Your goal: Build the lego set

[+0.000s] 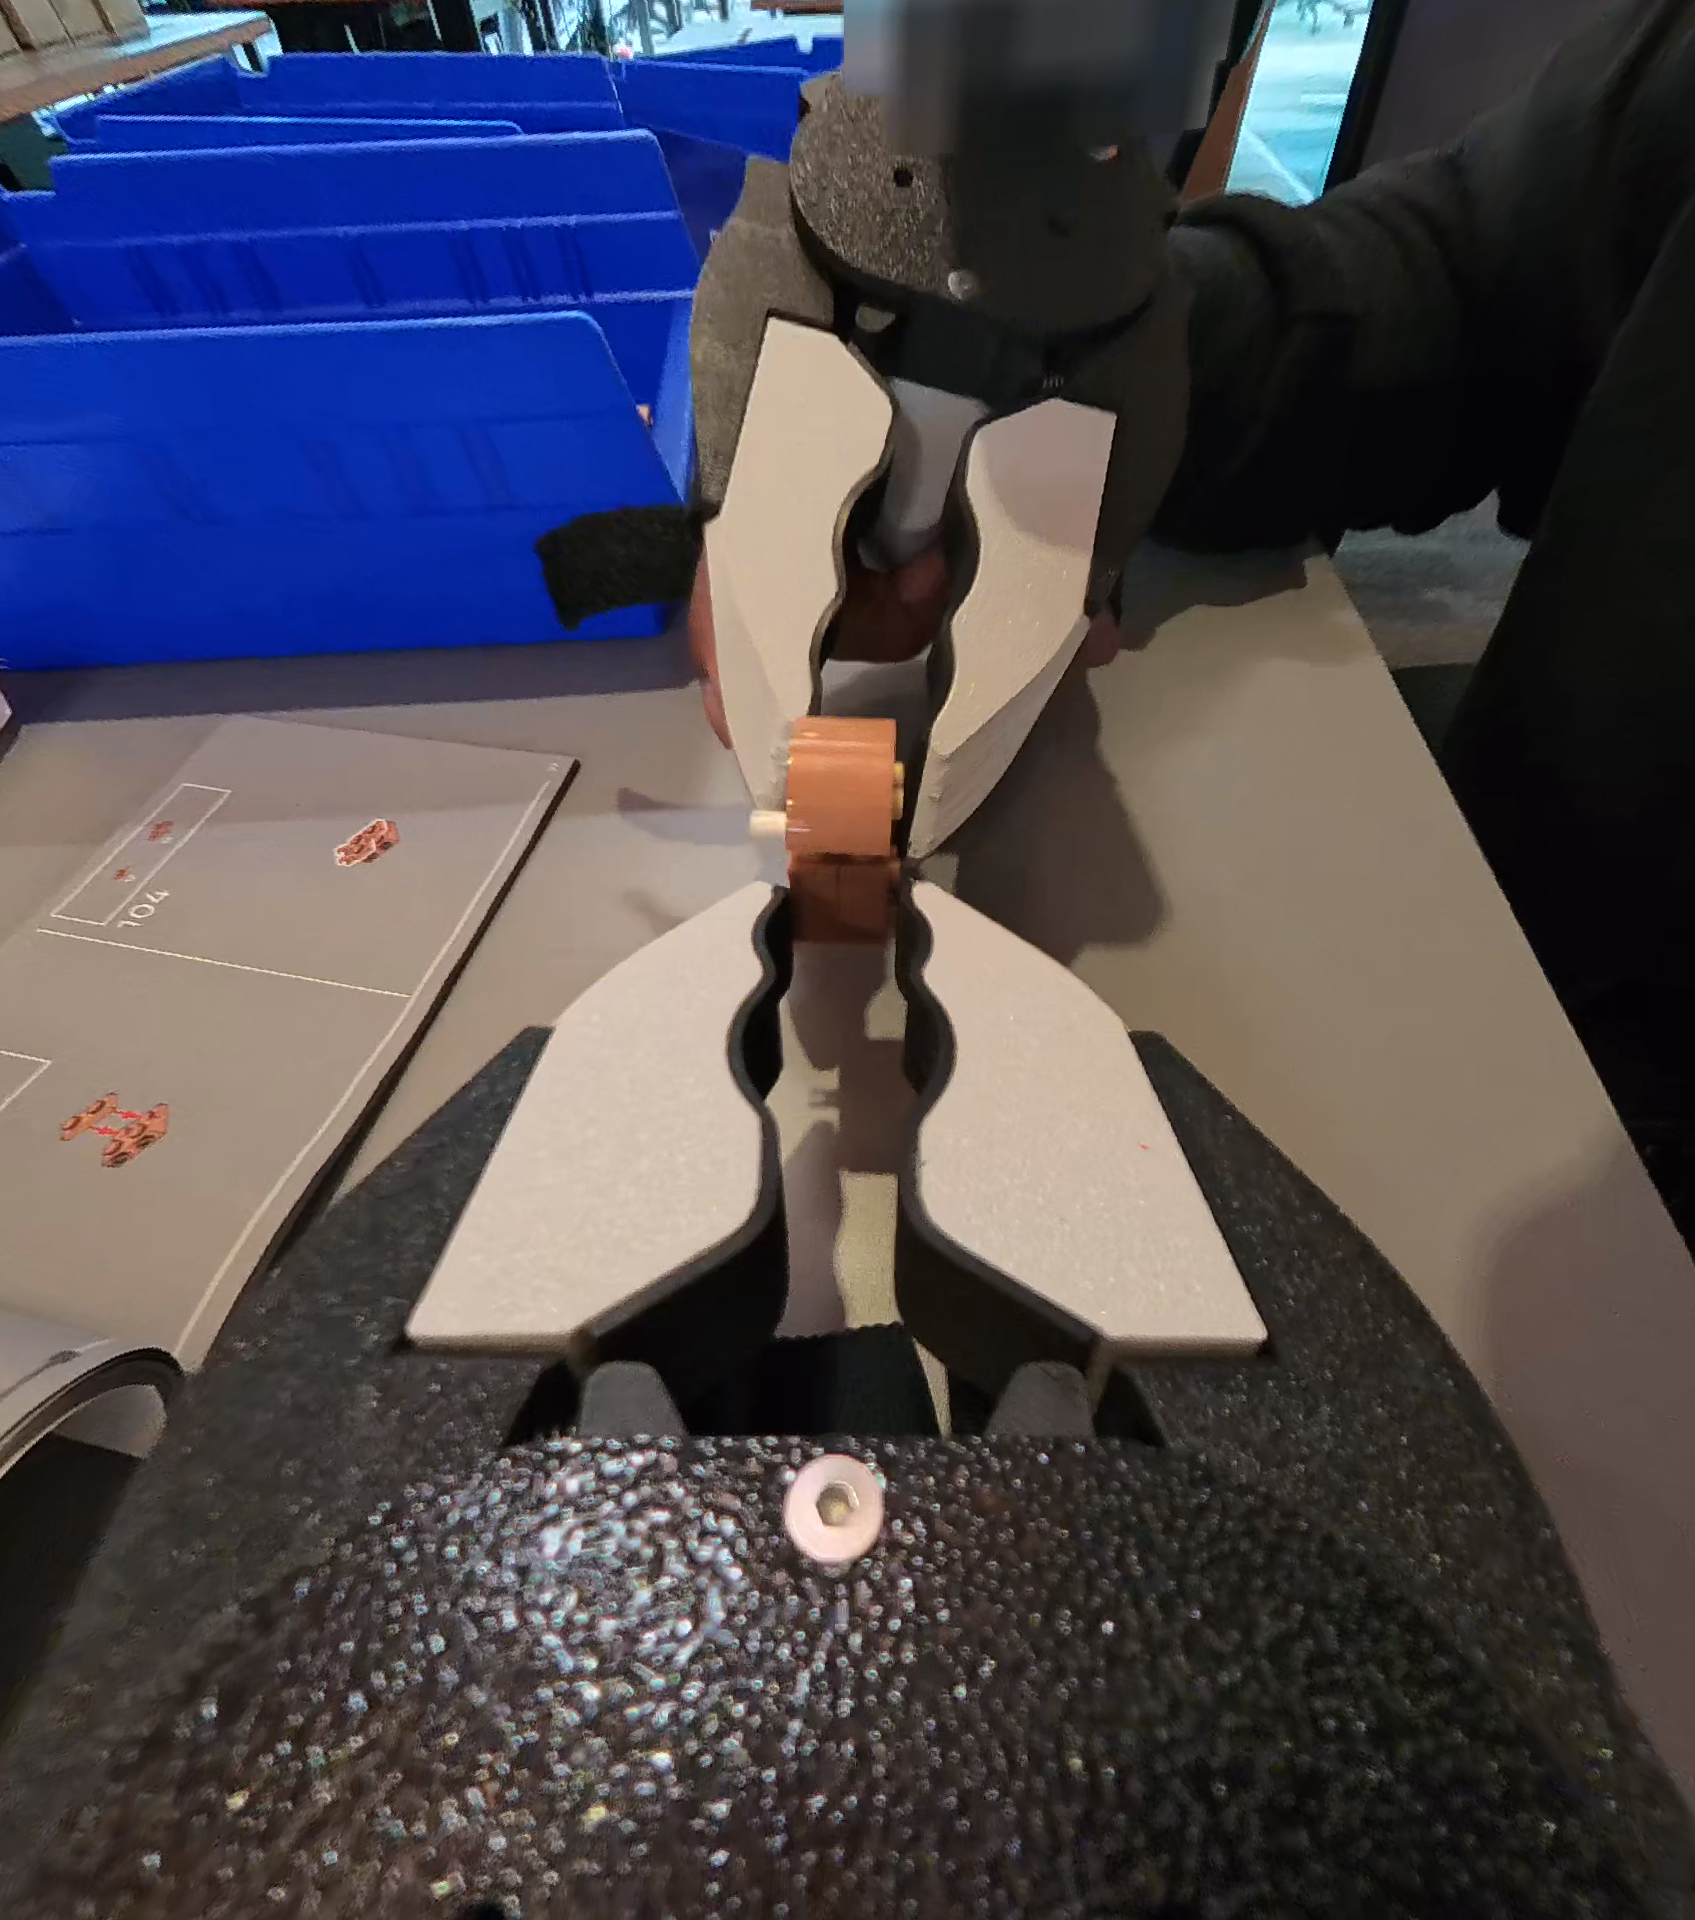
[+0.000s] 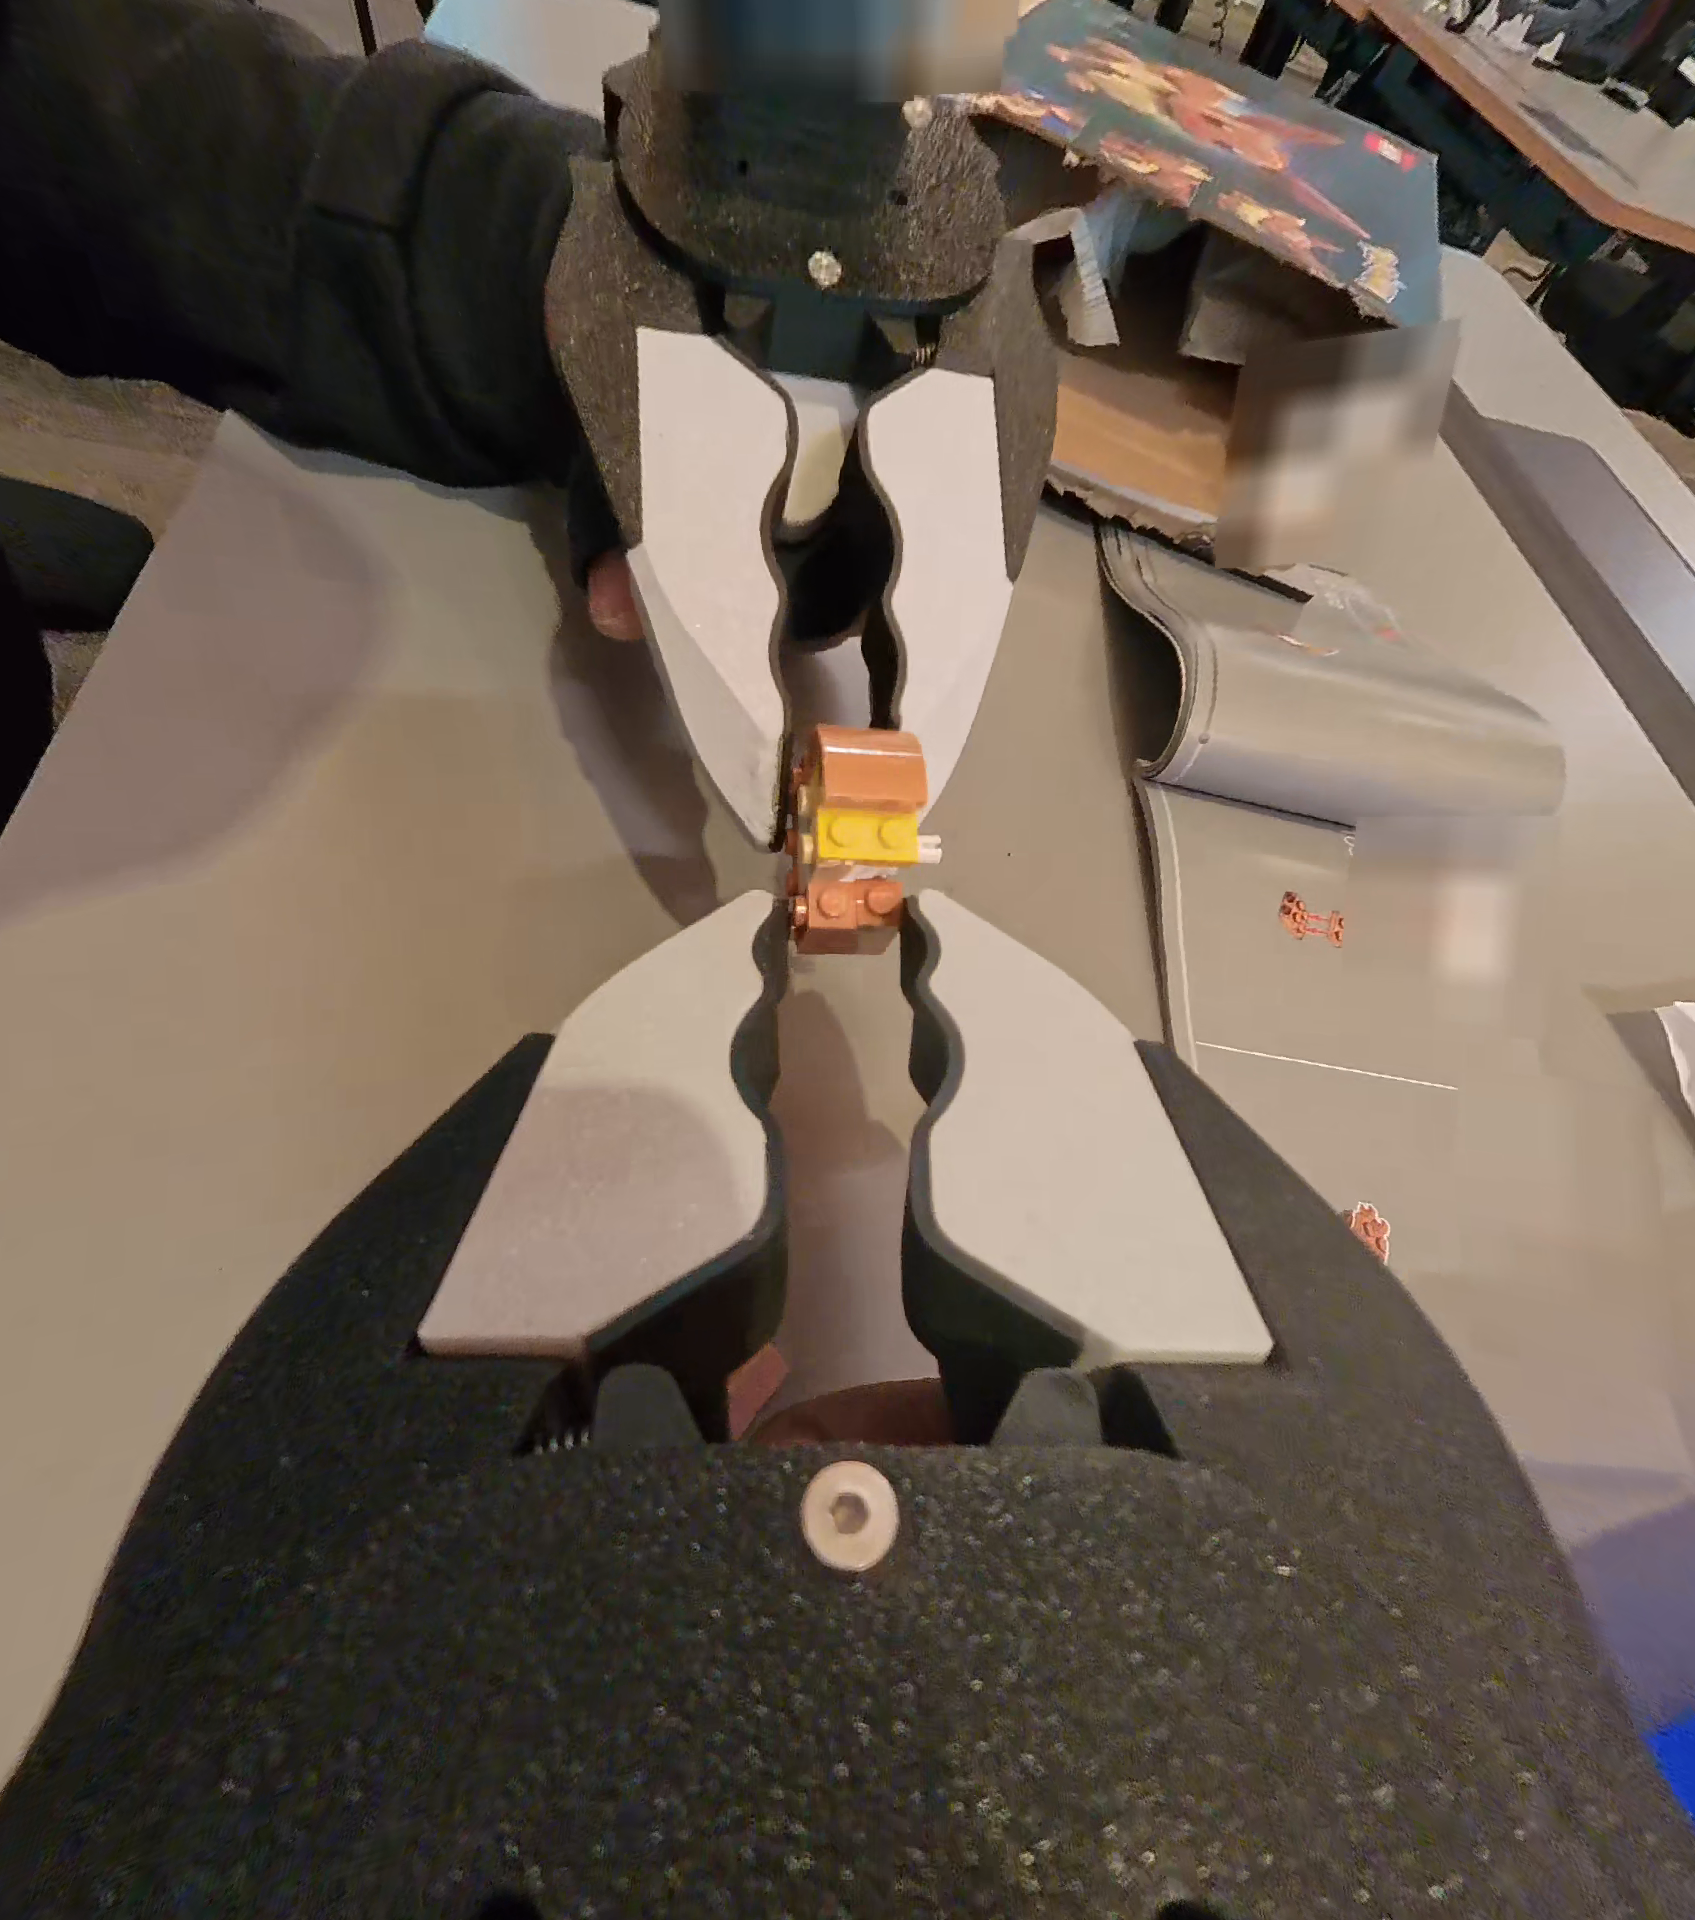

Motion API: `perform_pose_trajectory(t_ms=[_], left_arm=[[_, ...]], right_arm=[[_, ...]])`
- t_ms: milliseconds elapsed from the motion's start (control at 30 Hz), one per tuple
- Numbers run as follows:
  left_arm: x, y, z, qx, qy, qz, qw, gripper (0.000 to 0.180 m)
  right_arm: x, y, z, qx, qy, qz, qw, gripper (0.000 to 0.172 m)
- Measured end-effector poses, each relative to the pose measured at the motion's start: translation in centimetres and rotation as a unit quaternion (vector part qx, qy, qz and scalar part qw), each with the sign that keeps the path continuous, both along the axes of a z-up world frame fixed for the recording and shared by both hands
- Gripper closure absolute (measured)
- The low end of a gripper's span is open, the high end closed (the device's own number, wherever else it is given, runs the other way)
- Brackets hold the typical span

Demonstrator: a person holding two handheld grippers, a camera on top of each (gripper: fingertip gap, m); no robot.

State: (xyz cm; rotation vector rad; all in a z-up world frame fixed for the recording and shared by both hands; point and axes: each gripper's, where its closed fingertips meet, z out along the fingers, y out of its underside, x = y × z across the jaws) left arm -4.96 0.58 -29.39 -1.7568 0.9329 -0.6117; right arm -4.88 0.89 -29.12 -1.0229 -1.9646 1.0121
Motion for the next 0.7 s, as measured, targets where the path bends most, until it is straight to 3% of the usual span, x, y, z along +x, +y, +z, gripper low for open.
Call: perform_pose_trajectory(t_ms=[267, 467, 700], left_arm=[[-0.5, 0.7, 1.6, -0.021, -0.098, 0.028, 0.995, 0.158], [-0.5, 0.9, 3.7, -0.027, -0.206, 0.036, 0.977, 0.157], [-0.4, 1.1, 4.1, -0.021, -0.227, 0.043, 0.973, 0.159]], right_arm=[[-0.5, 1.0, 2.8, -0.093, 0.056, -0.028, 0.994, 0.153], [-0.7, 0.9, 3.4, -0.104, 0.075, -0.036, 0.991, 0.153], [-0.8, 0.6, 3.6, -0.106, 0.080, -0.035, 0.990, 0.153]])
